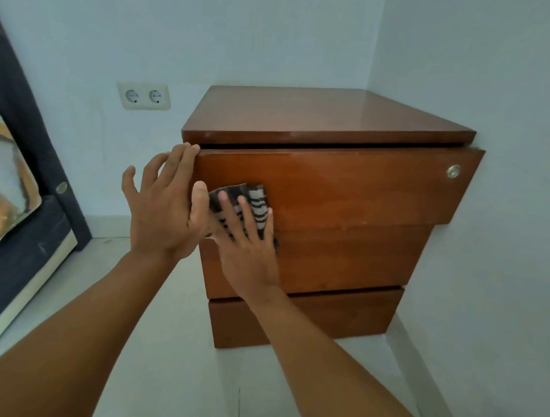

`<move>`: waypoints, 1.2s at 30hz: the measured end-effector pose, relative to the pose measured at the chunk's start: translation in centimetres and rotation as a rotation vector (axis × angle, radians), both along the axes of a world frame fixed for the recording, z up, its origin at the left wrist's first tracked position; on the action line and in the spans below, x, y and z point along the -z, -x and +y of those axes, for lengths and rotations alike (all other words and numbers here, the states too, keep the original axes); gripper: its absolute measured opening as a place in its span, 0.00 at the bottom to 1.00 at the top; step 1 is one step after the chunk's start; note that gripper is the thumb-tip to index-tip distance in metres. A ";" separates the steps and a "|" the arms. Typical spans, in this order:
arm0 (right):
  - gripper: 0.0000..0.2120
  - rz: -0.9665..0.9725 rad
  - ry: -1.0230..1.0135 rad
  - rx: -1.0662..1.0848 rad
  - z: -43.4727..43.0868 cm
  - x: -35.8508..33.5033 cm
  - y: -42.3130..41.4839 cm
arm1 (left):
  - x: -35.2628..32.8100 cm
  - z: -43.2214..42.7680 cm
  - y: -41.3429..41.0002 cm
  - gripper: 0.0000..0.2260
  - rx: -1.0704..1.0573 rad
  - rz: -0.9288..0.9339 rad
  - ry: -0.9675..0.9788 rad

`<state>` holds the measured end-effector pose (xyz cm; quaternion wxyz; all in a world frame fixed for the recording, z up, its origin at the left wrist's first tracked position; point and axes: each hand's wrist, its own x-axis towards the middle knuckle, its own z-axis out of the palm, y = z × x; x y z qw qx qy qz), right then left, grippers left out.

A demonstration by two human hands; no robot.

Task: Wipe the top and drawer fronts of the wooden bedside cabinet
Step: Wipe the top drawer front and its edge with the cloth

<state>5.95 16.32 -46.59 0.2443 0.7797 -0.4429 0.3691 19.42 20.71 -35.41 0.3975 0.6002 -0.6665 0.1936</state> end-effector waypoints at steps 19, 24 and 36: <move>0.31 0.001 -0.174 0.398 -1.6 -1.3 26.2 | 0.6 -0.4 0.8 0.30 -0.050 -0.023 0.020; 0.34 -0.212 -0.198 0.427 -1.3 -1.6 29.2 | 0.7 -0.4 1.2 0.32 -0.077 -0.021 -0.026; 0.33 -0.066 0.010 0.067 0.0 -7.4 13.7 | 1.4 -0.4 2.3 0.36 -0.143 0.001 -0.103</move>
